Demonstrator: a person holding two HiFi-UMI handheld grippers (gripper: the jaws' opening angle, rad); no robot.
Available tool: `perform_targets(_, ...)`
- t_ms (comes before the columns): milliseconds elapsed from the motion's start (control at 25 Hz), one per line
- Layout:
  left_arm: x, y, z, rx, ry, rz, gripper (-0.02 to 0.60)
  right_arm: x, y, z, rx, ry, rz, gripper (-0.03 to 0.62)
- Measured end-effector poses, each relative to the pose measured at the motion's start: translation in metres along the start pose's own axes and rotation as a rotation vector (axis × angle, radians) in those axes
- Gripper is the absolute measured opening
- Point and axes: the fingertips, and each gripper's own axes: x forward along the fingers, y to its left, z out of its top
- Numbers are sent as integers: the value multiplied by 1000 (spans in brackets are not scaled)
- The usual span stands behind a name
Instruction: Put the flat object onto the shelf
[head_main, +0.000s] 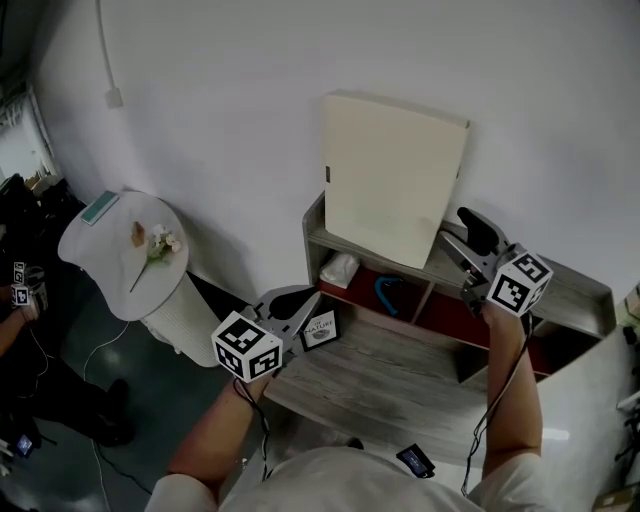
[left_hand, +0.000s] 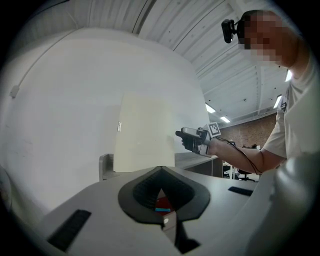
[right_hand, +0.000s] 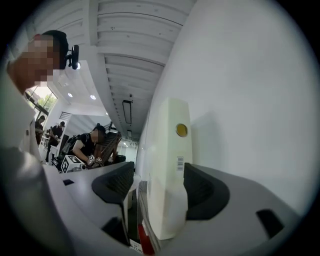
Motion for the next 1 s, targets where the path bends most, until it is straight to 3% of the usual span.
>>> perform_targets(280,-41,-13,1,-4,-6,-33,14,-18,56,-21,4,27,-50,307)
perform_targets(800,-133,-63,-19,-5,12,-107,14,-61,211,-77,11,74,-79,63)
perform_targets(1000,-160,-88,-34,-23,26,-154,14,-88,268,-90,-25,64,-120,23)
